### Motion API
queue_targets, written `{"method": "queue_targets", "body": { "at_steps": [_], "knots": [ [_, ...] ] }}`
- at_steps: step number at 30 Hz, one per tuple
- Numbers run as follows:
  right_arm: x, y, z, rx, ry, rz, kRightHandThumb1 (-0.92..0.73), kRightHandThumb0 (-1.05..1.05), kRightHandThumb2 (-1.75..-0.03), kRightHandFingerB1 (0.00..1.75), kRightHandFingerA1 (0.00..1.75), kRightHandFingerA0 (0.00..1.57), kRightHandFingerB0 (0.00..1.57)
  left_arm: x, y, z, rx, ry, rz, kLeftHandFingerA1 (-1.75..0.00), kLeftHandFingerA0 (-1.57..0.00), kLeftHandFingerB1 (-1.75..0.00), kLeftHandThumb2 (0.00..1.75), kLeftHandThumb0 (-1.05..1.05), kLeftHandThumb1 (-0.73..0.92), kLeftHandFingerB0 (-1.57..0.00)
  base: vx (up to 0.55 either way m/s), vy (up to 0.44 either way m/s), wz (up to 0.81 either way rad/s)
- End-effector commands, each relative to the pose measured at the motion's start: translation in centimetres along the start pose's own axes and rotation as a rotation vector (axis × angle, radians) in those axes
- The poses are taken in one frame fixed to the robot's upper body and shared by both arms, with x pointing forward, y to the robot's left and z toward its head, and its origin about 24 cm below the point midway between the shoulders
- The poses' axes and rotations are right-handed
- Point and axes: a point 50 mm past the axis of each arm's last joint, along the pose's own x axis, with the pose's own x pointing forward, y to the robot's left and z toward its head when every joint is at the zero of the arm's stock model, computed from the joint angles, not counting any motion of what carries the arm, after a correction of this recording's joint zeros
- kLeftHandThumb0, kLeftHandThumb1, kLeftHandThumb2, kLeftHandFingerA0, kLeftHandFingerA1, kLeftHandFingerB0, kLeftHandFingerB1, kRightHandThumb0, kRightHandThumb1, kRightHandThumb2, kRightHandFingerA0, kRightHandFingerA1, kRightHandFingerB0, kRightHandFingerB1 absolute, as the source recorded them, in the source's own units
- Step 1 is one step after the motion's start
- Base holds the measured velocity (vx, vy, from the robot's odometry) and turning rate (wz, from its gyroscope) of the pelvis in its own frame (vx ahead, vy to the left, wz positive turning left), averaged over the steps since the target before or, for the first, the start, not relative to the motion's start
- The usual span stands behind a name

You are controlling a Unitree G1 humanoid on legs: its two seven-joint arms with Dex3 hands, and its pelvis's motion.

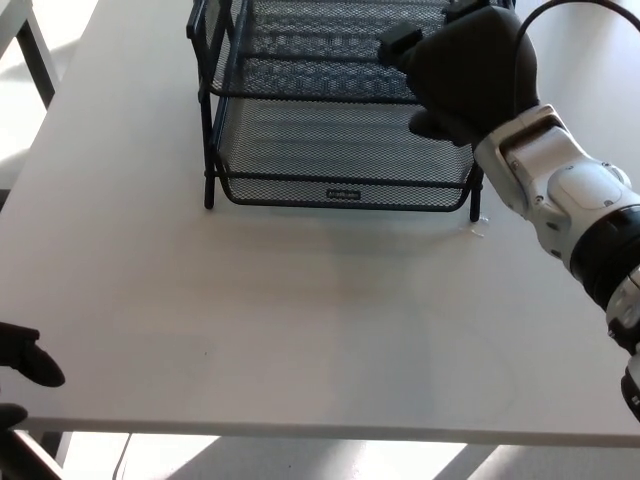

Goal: The robot uses its right hand to grab the drawer kept on the middle of the desk and pull it out towards the robot

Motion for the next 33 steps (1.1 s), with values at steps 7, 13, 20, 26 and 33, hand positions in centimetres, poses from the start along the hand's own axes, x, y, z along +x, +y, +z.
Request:
{"method": "queue_targets", "body": {
  "at_steps": [7,13,20,26,33],
  "knots": [
    [-0.3,-0.4,-0.2,0.041,-0.032,-0.095,-0.56,-0.41,-0.57,0.76,1.63,0.95,0.95,-0.1,0.1,-0.1,0.003,0.001,-0.003,-0.90,-0.83,-0.60,0.57,-0.29,0.53,-0.82,0.00,0.000,0.00],
    [-0.4,-0.3,-0.2,0.054,-0.013,-0.102,-0.56,-0.41,-0.57,0.74,1.67,0.96,0.95,-0.1,0.1,-0.2,0.006,-0.005,-0.004,-0.90,-0.83,-0.59,0.56,-0.32,0.55,-0.82,0.00,0.000,0.00],
    [-1.0,-0.1,-0.4,0.046,-0.027,-0.087,-0.53,-0.44,-0.63,0.83,1.67,0.98,0.95,-0.2,-0.1,-0.2,0.005,-0.007,-0.007,-0.92,-0.83,-0.60,0.57,-0.32,0.54,-0.81,0.00,0.000,0.00],
    [-2.3,0.0,-0.3,0.003,-0.038,-0.080,-0.58,-0.38,-0.57,0.84,1.66,0.94,0.93,-0.3,-0.1,-0.3,0.006,-0.001,-0.009,-0.90,-0.83,-0.59,0.57,-0.32,0.55,-0.81,0.00,0.000,0.00],
    [-4.6,-0.7,0.2,0.015,-0.082,-0.133,-0.40,-0.38,-0.89,0.92,1.34,1.26,0.91,-0.3,-0.1,-0.2,-0.002,0.007,-0.012,-0.91,-0.83,-0.60,0.57,-0.30,0.54,-0.82,0.00,0.000,0.00]
  ]
}}
